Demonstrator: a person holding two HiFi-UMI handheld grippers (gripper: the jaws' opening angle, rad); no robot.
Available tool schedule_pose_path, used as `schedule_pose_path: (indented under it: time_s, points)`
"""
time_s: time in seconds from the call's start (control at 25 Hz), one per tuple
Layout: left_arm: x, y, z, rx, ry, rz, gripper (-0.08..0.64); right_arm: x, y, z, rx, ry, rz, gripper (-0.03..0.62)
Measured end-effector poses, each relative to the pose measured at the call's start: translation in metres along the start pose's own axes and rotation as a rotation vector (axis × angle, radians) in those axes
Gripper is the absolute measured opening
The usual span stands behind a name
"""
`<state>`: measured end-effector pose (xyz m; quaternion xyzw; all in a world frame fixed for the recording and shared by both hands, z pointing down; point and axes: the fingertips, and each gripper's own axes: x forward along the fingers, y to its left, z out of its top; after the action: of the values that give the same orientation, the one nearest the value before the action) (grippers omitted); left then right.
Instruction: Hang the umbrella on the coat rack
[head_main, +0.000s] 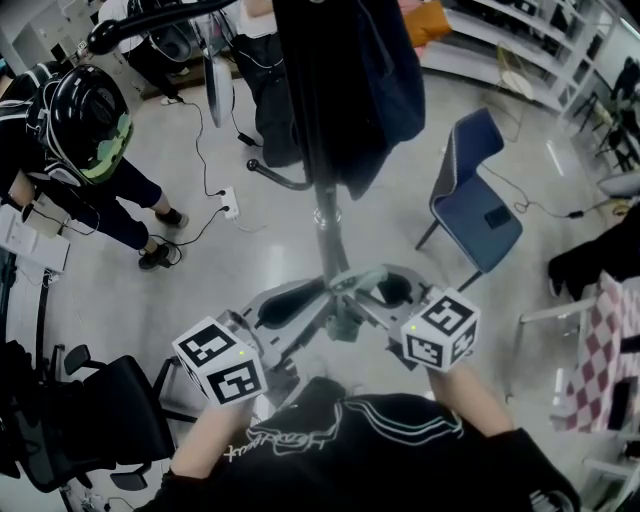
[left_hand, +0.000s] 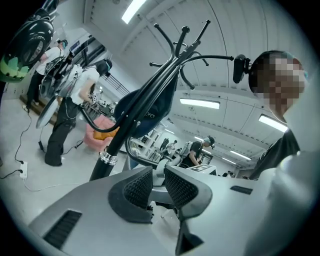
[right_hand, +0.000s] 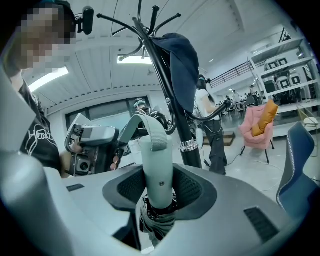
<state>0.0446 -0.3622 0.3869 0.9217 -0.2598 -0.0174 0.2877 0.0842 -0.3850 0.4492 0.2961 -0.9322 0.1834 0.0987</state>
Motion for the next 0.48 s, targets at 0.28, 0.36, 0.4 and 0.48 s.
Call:
schedule_pose_path:
  time_s: [0.28, 0.36, 0.4, 0.48]
  points:
    - [0.009, 0.007, 0.000, -0.005, 0.013, -0.007, 0.058, 0.002, -0.009, -0.001, 0.010, 0.001, -0.020, 0.163]
    - [0.011, 0.010, 0.001, -0.008, 0.017, -0.005, 0.058, 0.004, -0.012, 0.000, 0.011, -0.002, -0.023, 0.163]
    - [0.012, 0.012, 0.001, -0.009, 0.018, -0.003, 0.058, 0.005, -0.013, 0.000, 0.012, -0.004, -0.024, 0.163]
    - [0.014, 0.015, 0.001, -0.014, 0.022, 0.001, 0.058, 0.006, -0.017, 0.000, 0.021, -0.002, -0.026, 0.163]
